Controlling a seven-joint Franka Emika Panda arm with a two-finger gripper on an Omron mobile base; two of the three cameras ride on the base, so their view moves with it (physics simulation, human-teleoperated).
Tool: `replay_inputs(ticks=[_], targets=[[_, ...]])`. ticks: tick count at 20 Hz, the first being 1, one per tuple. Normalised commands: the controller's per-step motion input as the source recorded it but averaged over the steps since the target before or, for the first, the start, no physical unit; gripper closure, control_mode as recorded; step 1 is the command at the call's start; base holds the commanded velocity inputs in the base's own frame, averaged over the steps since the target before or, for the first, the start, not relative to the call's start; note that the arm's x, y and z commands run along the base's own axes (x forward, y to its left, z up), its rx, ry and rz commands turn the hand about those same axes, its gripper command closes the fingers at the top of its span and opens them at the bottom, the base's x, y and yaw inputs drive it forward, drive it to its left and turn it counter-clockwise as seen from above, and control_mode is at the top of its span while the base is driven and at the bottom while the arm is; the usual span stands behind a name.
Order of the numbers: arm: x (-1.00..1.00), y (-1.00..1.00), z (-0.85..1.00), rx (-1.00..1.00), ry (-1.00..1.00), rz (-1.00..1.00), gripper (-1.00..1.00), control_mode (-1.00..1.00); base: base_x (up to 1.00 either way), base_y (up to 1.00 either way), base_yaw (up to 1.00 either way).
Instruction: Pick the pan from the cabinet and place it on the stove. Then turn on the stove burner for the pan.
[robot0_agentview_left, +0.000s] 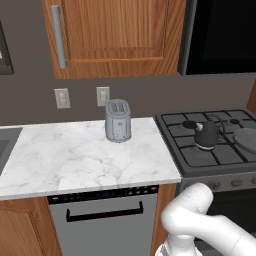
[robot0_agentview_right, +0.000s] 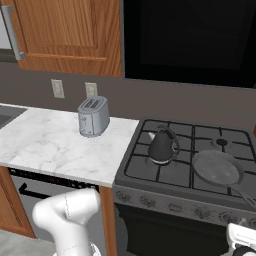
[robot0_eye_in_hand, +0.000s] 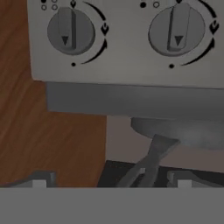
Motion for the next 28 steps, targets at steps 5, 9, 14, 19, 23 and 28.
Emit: replay_inputs(ticks=[5, 9, 14, 19, 23, 28], targets=[[0.20, -0.29, -0.24, 0.00, 0.00, 0.00, -1.00, -1.00, 0.00, 0.00, 0.00], [0.17, -0.25, -0.26, 0.00, 0.00, 0.00, -1.00, -1.00, 0.00, 0.00, 0.00], [0.09, -0.18, -0.37, -0.01, 0.00, 0.00, -1.00, -1.00, 0.00, 0.00, 0.00], [0.08, -0.13, -0.32, -0.02, 0.00, 0.00, -1.00, -1.00, 0.00, 0.00, 0.00], [0.14, -0.11, -0.15, 0.00, 0.00, 0.00, -1.00, -1.00, 0.00, 0.00, 0.00], [0.14, -0.13, -0.12, 0.00, 0.00, 0.00, -1.00, -1.00, 0.00, 0.00, 0.00]])
